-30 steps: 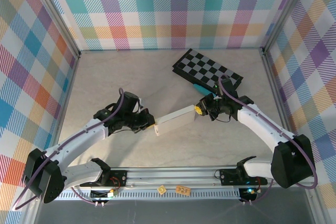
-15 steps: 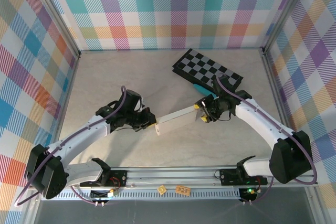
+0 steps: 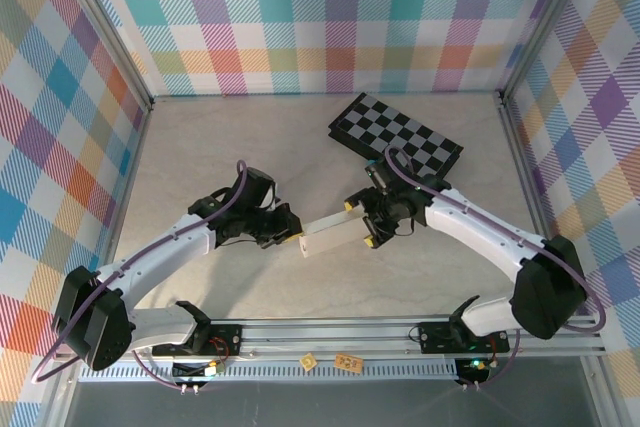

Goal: Fold the paper box

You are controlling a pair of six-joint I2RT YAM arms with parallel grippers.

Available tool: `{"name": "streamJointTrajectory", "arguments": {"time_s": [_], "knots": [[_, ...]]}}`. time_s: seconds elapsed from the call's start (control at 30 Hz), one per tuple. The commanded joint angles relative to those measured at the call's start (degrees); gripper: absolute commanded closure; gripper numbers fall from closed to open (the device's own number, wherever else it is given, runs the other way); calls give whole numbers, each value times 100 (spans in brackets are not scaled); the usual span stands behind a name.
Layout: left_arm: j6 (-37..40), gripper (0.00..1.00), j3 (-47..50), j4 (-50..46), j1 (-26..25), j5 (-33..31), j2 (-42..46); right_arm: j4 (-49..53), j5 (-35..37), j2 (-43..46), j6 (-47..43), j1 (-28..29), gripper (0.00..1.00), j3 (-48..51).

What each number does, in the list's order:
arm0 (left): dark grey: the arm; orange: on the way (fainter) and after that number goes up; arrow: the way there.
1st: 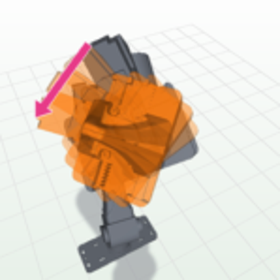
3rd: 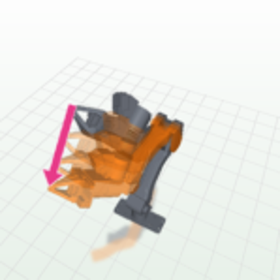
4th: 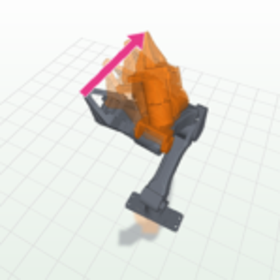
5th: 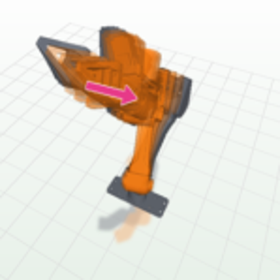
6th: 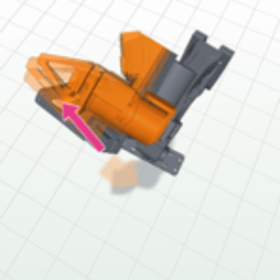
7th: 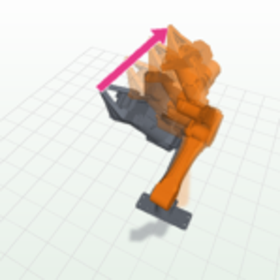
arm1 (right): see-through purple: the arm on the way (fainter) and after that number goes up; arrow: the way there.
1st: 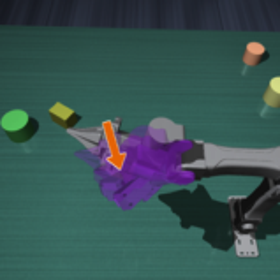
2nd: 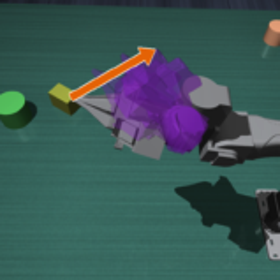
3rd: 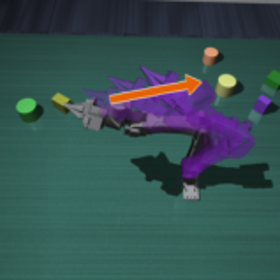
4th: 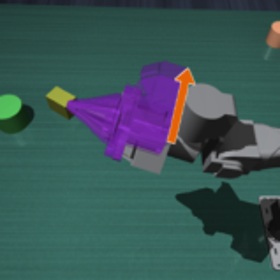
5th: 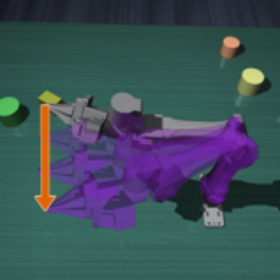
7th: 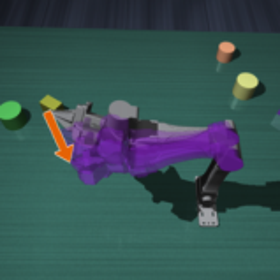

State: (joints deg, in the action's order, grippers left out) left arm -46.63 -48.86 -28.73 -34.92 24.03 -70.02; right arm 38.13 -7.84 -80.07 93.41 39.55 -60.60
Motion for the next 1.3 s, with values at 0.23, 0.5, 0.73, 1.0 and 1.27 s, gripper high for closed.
{"name": "streamJointTrajectory", "arguments": {"time_s": [0.23,0.5,0.73,1.0,1.27], "knots": [[182,90,93,-774,-77,-144,-188,-3,39,-714,427,287,25,-523],[327,71,-379,-1293,-76,-681,210,29,-141,-1076,333,335,42,-532],[484,63,-1030,-1577,49,-1597,995,-771,-151,-1007,-253,265,61,-342],[254,62,-726,-1406,371,-1771,1577,-4094,-760,-1001,-1003,-12,66,814],[-156,62,-126,-841,853,-1368,1957,-6803,-554,-1786,-1314,-270,67,1410]]}}
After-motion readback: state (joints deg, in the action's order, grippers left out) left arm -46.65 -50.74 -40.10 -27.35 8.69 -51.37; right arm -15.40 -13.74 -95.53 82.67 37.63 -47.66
